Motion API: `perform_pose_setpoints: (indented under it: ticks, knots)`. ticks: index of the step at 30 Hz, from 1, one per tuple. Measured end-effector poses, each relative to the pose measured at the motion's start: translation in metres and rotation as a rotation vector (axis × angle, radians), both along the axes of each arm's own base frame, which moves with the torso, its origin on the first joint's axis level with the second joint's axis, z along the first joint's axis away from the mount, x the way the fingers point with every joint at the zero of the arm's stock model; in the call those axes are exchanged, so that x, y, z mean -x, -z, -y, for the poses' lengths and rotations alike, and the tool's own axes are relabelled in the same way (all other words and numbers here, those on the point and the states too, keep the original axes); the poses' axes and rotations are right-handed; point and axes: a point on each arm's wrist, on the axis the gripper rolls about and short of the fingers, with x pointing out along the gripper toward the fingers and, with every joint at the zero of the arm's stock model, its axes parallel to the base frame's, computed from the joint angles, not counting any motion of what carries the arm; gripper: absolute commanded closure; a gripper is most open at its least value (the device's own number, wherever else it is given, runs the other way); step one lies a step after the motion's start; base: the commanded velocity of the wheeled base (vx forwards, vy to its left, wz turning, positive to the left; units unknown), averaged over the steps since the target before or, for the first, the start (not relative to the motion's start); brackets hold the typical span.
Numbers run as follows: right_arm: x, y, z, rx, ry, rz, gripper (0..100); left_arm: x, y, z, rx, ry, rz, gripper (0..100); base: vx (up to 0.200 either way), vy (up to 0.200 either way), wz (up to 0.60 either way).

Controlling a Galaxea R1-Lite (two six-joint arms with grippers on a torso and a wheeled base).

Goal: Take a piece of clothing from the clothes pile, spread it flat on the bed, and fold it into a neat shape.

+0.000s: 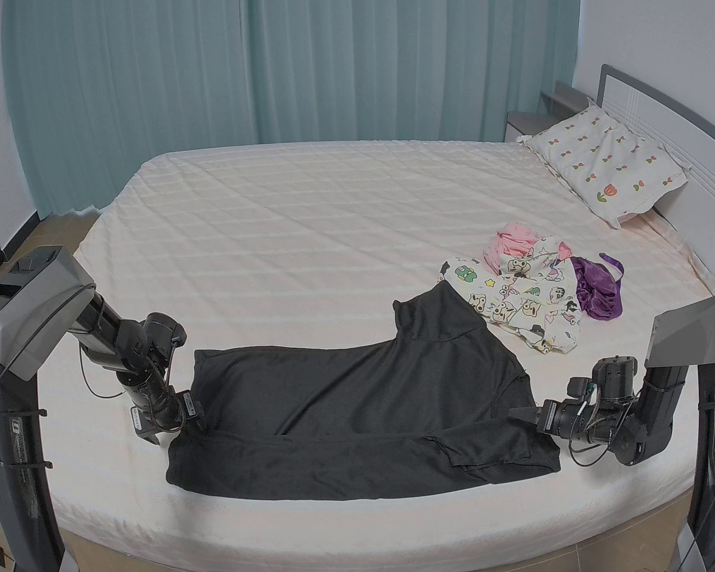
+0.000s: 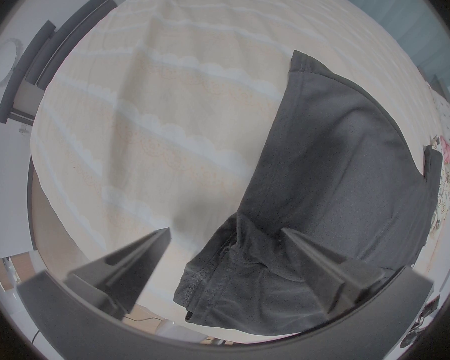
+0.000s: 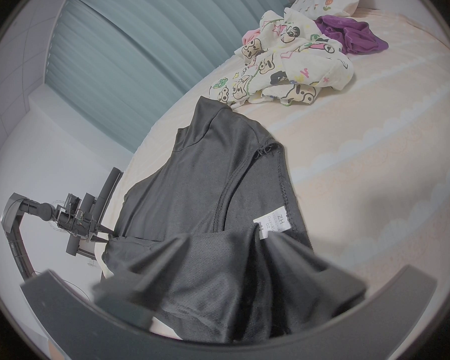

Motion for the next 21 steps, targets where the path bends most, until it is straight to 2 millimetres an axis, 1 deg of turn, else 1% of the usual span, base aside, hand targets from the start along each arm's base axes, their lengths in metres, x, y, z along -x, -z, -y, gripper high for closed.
perform_pose_setpoints:
  ticks: [4, 7, 13, 16, 21]
  knots:
    - [0.0, -0.001, 0.002, -0.015, 0.014, 0.0, 0, 0.0, 0.0, 0.0, 0.037, -0.024, 0.002, 0, 0.0, 0.0, 0.0]
    - [0.0, -0.004, 0.002, -0.053, 0.054, -0.004, 0, 0.001, -0.003, 0.0, 0.105, -0.035, 0.006, 0, 0.0, 0.0, 0.0]
    - [-0.001, -0.014, 0.002, -0.157, 0.142, -0.001, 0, 0.01, -0.021, -0.004, 0.316, -0.06, 0.021, 0, 0.0, 0.0, 0.0]
    - [0.001, -0.02, 0.0, -0.204, 0.163, 0.005, 0, 0.016, -0.031, -0.008, 0.403, -0.088, 0.036, 0, 0.2, 0.0, 0.0]
    - [0.005, -0.022, -0.006, -0.246, 0.17, -0.002, 0, 0.022, -0.044, -0.024, 0.468, -0.132, 0.094, 0, 0.2, 0.0, 0.0]
